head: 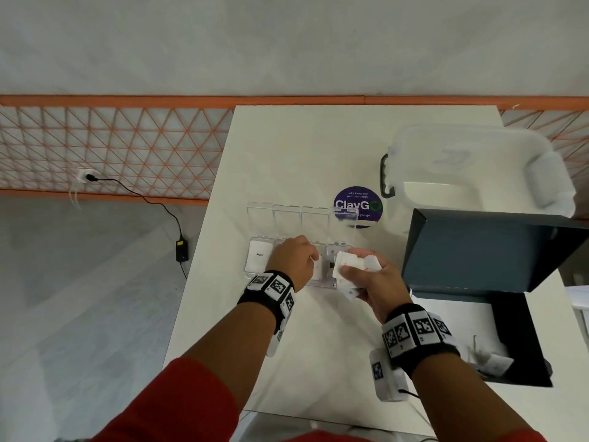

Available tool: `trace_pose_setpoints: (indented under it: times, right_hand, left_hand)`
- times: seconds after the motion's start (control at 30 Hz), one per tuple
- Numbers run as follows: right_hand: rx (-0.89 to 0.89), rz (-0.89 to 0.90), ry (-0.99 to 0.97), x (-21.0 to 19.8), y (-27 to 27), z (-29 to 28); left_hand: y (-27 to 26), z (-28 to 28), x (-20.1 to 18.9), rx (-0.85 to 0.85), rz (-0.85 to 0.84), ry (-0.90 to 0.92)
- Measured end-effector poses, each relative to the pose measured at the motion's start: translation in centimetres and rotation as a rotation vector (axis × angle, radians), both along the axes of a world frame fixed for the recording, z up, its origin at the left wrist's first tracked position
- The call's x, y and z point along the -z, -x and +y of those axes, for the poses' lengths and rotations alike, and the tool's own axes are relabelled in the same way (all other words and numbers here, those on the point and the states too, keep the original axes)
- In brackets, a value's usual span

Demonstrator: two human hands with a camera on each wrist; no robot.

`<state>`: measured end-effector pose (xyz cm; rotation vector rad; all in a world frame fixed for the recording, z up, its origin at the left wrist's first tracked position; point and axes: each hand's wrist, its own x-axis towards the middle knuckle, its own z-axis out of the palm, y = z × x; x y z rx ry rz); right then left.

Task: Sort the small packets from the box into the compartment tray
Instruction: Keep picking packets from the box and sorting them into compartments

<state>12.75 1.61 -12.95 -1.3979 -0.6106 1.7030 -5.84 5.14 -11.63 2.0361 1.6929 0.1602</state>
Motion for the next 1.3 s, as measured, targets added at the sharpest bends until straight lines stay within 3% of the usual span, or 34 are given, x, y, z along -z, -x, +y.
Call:
trace_pose_setpoints:
  times: [0.1,0.2,0.27,0.37,0.43,0.57,0.83,1.03,1.3]
  right_hand:
    - [-0.004,0.005,0.0,-0.1,0.5,-0.1]
    - [0.001,-0.008,0.002,-0.3,1.2,-0.2]
    - [0.006,-0.02,-0.003,-0.4,1.4,-0.4]
    - [-0.002,-0.042,-0.017,-0.5,1.9,-0.7]
    - [-0.012,-0.056,-0.018,-0.6,2.1,-0.8]
    - [-0.036,-0.02,-0.013,-0.9,2.6,-1.0]
    - [-0.018,-0.042,-0.012,-1.0,3.0,-1.1]
    - [0.096,-0.07,-0.035,-1.1,3.0,-0.8]
    - [0.124,-0.068,-0.021,-1.0,2.3,-0.3]
  left_hand:
    - [0.3,-0.6,0.1,0.147,0.17,0.046]
    - [0.5,-0.7,-0.3,0.202,0.2,0.047]
    - [0.8,-0.8,-0.6,0.102,0.034,0.015]
    - [1.0,-1.0,-1.7,-0.129,-0.41,0.031]
    - [0.8,-1.1,-2.7,-0.117,-0.574,0.117]
    - [0.9,-0.8,-3.0,-0.054,-0.558,0.212]
    - [2.0,-0.1,-2.2,-0.163,-0.678,0.291]
    - [2.0,0.0,-2.3,-0.023,-0.629,0.339]
    - [2.1,0.5,-2.0,-0.287,-0.568,0.224]
